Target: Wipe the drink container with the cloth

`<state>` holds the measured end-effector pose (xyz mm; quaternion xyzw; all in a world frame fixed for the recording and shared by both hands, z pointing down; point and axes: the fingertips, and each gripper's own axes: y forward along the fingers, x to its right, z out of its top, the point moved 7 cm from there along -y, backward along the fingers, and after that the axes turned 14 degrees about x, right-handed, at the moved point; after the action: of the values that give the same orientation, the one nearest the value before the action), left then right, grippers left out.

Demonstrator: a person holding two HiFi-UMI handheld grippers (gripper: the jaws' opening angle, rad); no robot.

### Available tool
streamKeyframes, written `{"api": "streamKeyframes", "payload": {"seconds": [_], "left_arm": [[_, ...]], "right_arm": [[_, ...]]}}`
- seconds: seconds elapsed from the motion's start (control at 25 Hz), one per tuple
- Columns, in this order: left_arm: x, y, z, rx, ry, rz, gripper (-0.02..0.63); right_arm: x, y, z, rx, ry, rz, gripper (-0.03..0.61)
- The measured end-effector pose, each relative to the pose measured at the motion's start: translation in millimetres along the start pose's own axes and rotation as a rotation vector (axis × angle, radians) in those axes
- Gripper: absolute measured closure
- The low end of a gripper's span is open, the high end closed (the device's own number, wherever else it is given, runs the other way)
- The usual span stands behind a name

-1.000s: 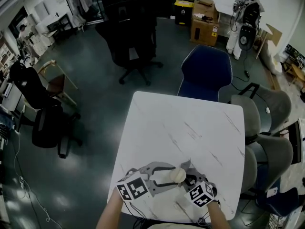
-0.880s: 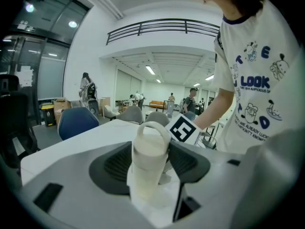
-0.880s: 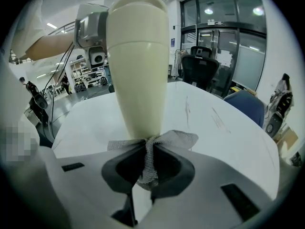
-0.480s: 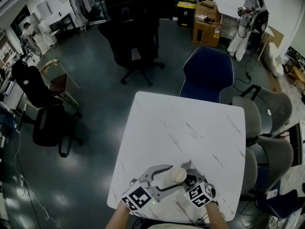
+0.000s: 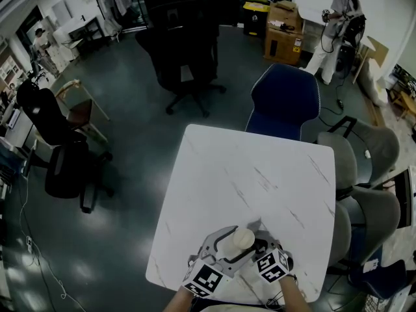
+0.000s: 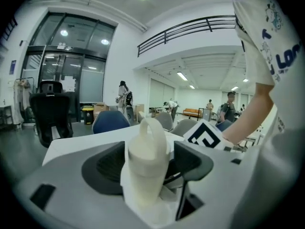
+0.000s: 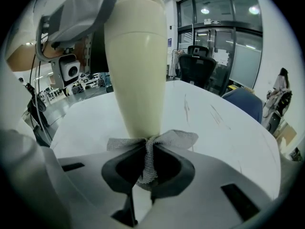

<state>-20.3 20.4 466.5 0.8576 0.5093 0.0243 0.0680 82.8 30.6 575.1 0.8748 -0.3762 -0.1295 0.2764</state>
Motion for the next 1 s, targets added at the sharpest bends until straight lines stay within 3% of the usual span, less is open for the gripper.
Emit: {"api": "streamKeyframes", "payload": {"seconds": [0.2,0.4,1.0], "left_arm": [[4,5,9,0.057,-0.010,0.166,0.317],[11,5,9,0.069,-0.020,0.231,0.327],[0,3,7,0.087,0.025,0.094,0.329]], "right_arm": [[0,0,-2,0.000,-0.003,0.004,0.534],[0,0,-3,-0.006,-0.008,0.004,0.534],[0,-7,12,0.032,-0.011,0.028,0.534]]}}
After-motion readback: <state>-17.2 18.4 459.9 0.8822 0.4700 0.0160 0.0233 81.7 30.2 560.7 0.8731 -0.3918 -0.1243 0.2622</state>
